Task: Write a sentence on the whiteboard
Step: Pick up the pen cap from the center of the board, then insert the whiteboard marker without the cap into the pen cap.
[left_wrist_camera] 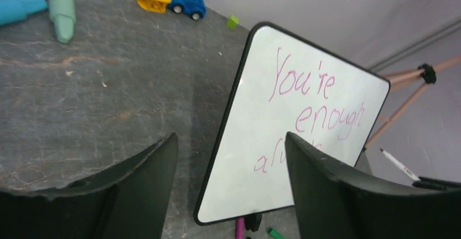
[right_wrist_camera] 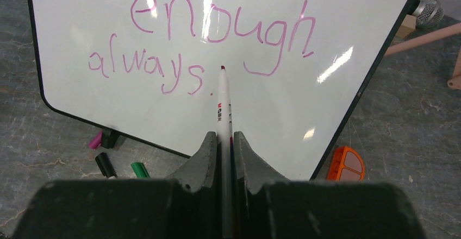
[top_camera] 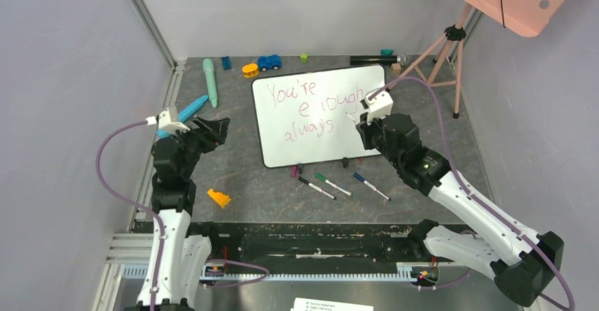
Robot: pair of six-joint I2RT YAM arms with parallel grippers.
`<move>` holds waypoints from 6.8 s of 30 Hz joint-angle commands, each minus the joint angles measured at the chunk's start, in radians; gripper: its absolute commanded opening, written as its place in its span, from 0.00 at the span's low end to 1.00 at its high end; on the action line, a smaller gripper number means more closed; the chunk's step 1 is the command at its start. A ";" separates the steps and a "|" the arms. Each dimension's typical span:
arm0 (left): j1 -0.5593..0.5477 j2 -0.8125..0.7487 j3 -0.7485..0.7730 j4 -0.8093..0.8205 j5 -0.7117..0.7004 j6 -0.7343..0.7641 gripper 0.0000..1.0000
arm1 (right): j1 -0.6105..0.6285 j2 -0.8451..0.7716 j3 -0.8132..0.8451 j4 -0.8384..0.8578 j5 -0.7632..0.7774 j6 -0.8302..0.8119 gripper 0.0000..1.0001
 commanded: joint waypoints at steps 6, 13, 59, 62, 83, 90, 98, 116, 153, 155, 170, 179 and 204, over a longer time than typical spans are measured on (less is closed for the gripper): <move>-0.405 0.126 0.058 -0.151 -0.054 0.026 0.65 | -0.003 -0.074 -0.066 0.020 -0.074 0.042 0.00; -0.683 0.217 -0.045 -0.111 -0.233 0.043 0.47 | -0.003 -0.100 -0.089 0.015 -0.082 0.045 0.00; -0.953 0.836 0.065 0.158 -0.535 0.170 0.30 | -0.003 -0.065 -0.111 0.056 -0.074 0.033 0.00; -0.952 0.866 0.081 0.152 -0.547 0.168 0.29 | -0.003 -0.068 -0.111 0.054 -0.075 0.034 0.00; -0.951 1.003 0.194 0.057 -0.606 0.123 0.29 | -0.003 -0.087 -0.129 0.046 -0.081 0.043 0.00; -0.951 1.021 0.208 0.036 -0.605 0.108 0.18 | -0.003 -0.101 -0.128 0.032 -0.098 0.046 0.00; -0.952 0.804 0.113 -0.057 -0.543 0.028 0.02 | -0.003 -0.138 -0.159 0.031 -0.150 0.067 0.00; -0.952 0.310 -0.078 0.155 -0.683 -0.687 0.02 | 0.048 -0.279 -0.493 0.594 -0.487 0.285 0.00; -0.952 0.288 -0.165 0.392 -0.734 -0.871 0.02 | 0.202 -0.072 -0.436 0.744 -0.466 0.286 0.00; -0.952 0.292 -0.163 0.393 -0.729 -0.874 0.02 | 0.202 -0.070 -0.433 0.746 -0.465 0.286 0.00; -0.952 0.315 -0.168 0.417 -0.693 -0.891 0.02 | 0.201 -0.048 -0.414 0.745 -0.455 0.278 0.00; -0.952 0.313 -0.182 0.426 -0.686 -0.905 0.02 | 0.202 -0.041 -0.408 0.738 -0.439 0.276 0.00; -0.952 0.313 -0.196 0.442 -0.664 -0.925 0.02 | 0.202 -0.026 -0.396 0.738 -0.414 0.259 0.00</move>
